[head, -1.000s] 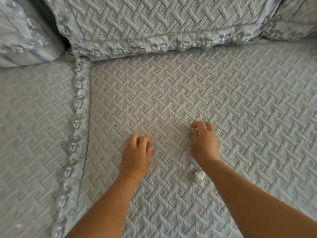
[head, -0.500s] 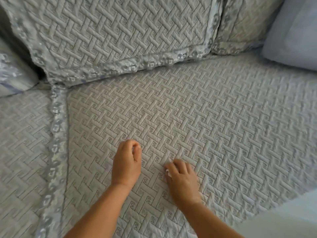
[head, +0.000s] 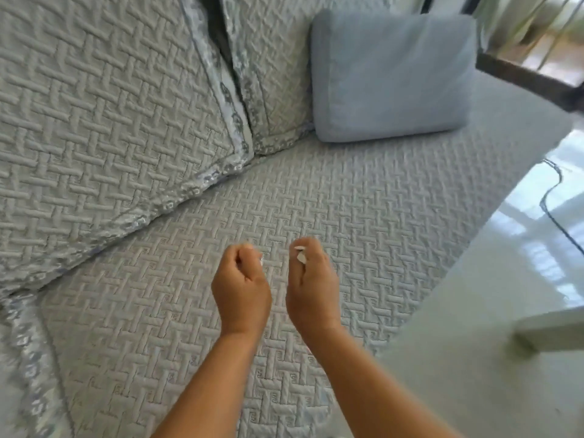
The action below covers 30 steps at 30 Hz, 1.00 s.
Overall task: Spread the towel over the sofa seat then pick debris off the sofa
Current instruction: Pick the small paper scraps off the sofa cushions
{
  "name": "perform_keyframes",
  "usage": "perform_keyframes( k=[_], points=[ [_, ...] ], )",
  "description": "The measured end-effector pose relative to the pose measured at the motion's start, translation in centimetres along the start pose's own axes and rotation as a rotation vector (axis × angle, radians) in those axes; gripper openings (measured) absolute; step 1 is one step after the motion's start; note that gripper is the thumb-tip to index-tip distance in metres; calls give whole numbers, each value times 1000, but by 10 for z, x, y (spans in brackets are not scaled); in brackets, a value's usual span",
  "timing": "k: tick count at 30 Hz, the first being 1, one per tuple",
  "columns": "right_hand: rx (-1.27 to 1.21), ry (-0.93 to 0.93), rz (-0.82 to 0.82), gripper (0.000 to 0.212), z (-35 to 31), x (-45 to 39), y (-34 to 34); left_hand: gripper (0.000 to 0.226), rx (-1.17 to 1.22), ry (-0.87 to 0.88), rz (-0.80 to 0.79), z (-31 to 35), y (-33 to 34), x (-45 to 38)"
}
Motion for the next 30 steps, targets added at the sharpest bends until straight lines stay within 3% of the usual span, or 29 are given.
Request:
perform_keyframes(
  k=[5, 7, 11, 17, 25, 30],
  points=[
    [-68, 48, 471, 15, -6, 34, -107, 31, 168, 160, -193, 96, 39, 66],
    [-76, 94, 714, 22, 3, 67, -158, 34, 215, 246, -338, 130, 56, 109],
    [-43, 166, 1015, 27, 12, 139, -234, 36, 320, 337, -567, 178, 75, 186],
    [65, 286, 1384, 12, 27, 271, -315, 29, 478, 400, -955, 221, 80, 336],
    [209, 671, 1796, 3, 75, 481, -338, 28, 473, 310, -1514, 190, 37, 553],
    [110, 973, 1879, 11, 126, 581, -298, 28, 196, 340, -1836, 117, 11, 647]
  ],
)
Point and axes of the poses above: each hand's wrist, its own x-axis away from the middle knuckle, its own y-axis out of the palm, z = x × y, the point moved 2 cm from there along -x, towards the middle knuckle, and after that the axes turned 6 degrees about x, right-handed, at the moved point
